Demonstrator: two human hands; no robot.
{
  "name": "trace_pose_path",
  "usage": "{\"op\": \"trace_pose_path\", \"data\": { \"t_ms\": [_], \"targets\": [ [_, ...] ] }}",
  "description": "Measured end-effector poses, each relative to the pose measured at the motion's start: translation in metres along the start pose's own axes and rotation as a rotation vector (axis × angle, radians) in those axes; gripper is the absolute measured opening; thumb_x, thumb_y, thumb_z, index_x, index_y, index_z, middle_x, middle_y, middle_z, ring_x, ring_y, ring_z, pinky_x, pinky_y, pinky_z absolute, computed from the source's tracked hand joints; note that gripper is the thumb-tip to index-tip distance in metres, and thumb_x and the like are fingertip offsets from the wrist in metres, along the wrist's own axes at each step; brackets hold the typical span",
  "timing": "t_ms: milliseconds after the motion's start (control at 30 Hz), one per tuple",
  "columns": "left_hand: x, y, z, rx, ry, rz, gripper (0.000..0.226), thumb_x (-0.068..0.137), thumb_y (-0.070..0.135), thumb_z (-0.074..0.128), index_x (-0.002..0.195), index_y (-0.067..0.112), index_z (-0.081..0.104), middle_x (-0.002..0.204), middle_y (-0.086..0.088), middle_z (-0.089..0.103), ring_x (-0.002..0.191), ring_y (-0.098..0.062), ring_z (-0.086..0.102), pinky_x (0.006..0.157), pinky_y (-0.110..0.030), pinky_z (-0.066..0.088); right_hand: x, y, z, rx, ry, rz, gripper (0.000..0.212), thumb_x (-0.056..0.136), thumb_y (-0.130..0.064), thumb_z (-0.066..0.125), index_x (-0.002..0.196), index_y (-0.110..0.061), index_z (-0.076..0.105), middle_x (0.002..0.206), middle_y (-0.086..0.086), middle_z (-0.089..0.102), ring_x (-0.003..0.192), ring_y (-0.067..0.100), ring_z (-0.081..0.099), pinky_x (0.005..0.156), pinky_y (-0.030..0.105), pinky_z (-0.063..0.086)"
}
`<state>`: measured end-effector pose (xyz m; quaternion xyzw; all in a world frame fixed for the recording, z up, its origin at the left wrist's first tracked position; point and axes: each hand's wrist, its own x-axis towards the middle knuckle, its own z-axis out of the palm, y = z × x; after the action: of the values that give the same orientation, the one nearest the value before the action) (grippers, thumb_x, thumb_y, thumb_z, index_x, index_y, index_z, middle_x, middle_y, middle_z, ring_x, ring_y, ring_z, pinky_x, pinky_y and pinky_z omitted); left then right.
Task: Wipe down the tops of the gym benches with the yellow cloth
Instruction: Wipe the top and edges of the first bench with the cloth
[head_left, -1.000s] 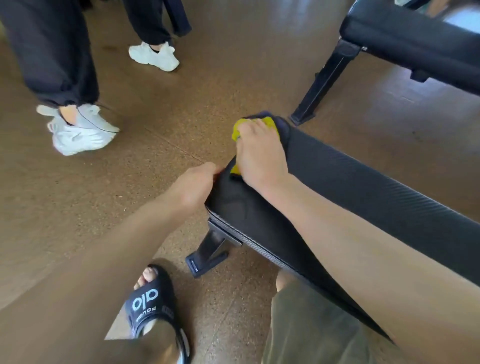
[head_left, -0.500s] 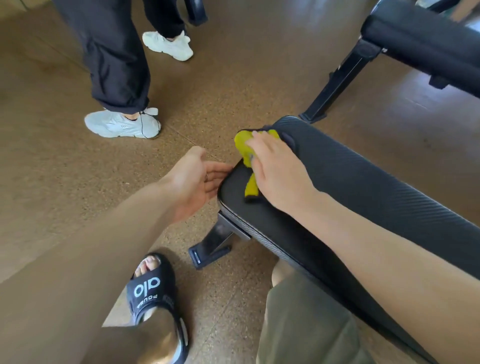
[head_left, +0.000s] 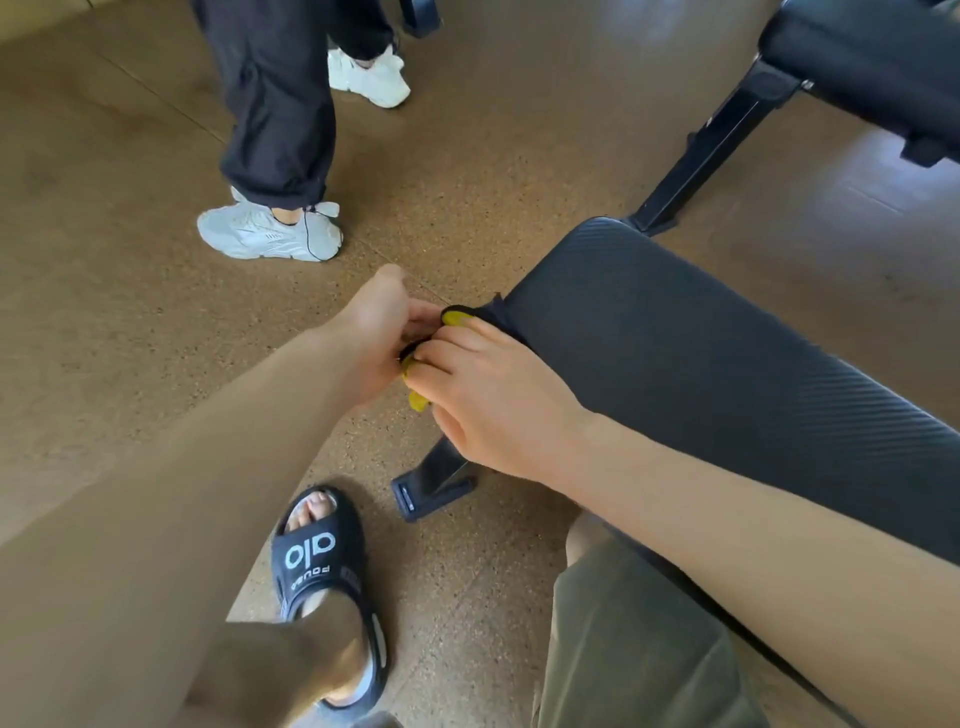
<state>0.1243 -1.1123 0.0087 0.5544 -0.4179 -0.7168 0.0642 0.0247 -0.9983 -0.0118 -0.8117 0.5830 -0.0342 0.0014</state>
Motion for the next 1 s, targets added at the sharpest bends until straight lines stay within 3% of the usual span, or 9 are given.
{"op": "trace_pose_path", "data": {
  "t_ms": [67,200,367,433,500,567,733,900,1000],
  "targets": [
    [0.004,0.000,-0.007,0.042,0.094,0.038,0.071,0.107,0.045,0.018,0.098,0.004,0.075,0.109,-0.014,0.075,0.106,-0.025,0.066,0.095,-0.037,0.048,-0.004,-0.004,0.000,-0.045,-0.006,0.006,0.028,0.095,-0.010,0.041,0.107,-0.012,0.067,0.115,0.010,0.065,0.117,0.034,0.054,0.115,0.049,0.029],
    [0.007,0.004,-0.012,0.066,0.136,0.087,0.072,0.107,0.044,0.017,0.105,0.003,0.076,0.109,-0.012,0.077,0.112,-0.027,0.065,0.105,-0.039,0.044,-0.076,-0.016,-0.001,-0.224,-0.103,-0.122,0.035,0.098,-0.008,0.036,0.107,-0.010,0.070,0.145,0.017,0.052,0.143,0.037,0.038,0.120,0.055,0.026],
    [0.006,-0.001,-0.009,0.079,0.170,0.115,0.072,0.107,0.043,0.017,0.103,0.004,0.077,0.106,-0.011,0.078,0.110,-0.025,0.067,0.099,-0.036,0.047,-0.071,0.000,-0.002,-0.273,-0.201,-0.257,0.031,0.094,-0.012,0.046,0.108,-0.010,0.074,0.141,0.016,0.057,0.145,0.033,0.036,0.123,0.052,0.022],
    [0.004,0.000,-0.009,0.076,0.190,0.119,0.070,0.106,0.042,0.018,0.102,0.005,0.077,0.107,-0.010,0.078,0.111,-0.025,0.067,0.094,-0.034,0.046,-0.034,0.001,0.002,-0.241,-0.148,-0.247,0.023,0.087,-0.010,0.058,0.102,-0.010,0.075,0.124,0.013,0.065,0.136,0.033,0.045,0.121,0.051,0.023],
    [0.000,0.003,-0.009,0.050,0.219,0.131,0.069,0.106,0.041,0.018,0.099,0.006,0.077,0.108,-0.010,0.077,0.111,-0.023,0.066,0.093,-0.033,0.045,-0.001,-0.001,0.002,-0.159,-0.096,-0.150,0.017,0.079,-0.010,0.066,0.092,-0.011,0.077,0.104,0.011,0.068,0.113,0.033,0.058,0.111,0.049,0.035],
    [-0.002,0.004,-0.007,0.026,0.251,0.157,0.067,0.106,0.041,0.019,0.096,0.007,0.076,0.108,-0.008,0.077,0.111,-0.022,0.065,0.095,-0.033,0.045,0.011,-0.002,-0.003,-0.078,-0.012,-0.053,0.015,0.078,-0.011,0.068,0.091,-0.010,0.076,0.099,0.011,0.068,0.100,0.032,0.060,0.102,0.047,0.042],
    [-0.003,-0.003,0.012,0.038,0.254,0.142,0.067,0.107,0.044,0.019,0.095,0.011,0.076,0.105,-0.006,0.077,0.110,-0.023,0.067,0.097,-0.035,0.047,-0.075,-0.014,0.006,-0.085,0.068,-0.040,0.026,0.101,-0.010,0.049,0.119,-0.007,0.067,0.146,0.011,0.052,0.143,0.033,0.039,0.122,0.050,0.023],
    [0.000,-0.014,0.030,0.013,0.235,0.133,0.063,0.107,0.043,0.019,0.102,0.013,0.074,0.103,-0.005,0.075,0.111,-0.023,0.066,0.110,-0.043,0.045,-0.087,0.015,-0.004,0.055,0.002,-0.157,0.035,0.101,-0.023,0.049,0.133,-0.015,0.062,0.151,0.002,0.050,0.149,0.023,0.033,0.126,0.041,0.017],
    [-0.001,-0.012,0.032,-0.091,0.296,0.104,0.057,0.107,0.041,0.022,0.106,0.012,0.070,0.102,-0.007,0.075,0.108,-0.024,0.067,0.103,-0.042,0.050,-0.062,0.029,-0.007,0.139,0.009,-0.183,0.033,0.098,-0.031,0.057,0.128,-0.019,0.065,0.149,-0.002,0.053,0.147,0.020,0.036,0.125,0.041,0.020]
  ]
}}
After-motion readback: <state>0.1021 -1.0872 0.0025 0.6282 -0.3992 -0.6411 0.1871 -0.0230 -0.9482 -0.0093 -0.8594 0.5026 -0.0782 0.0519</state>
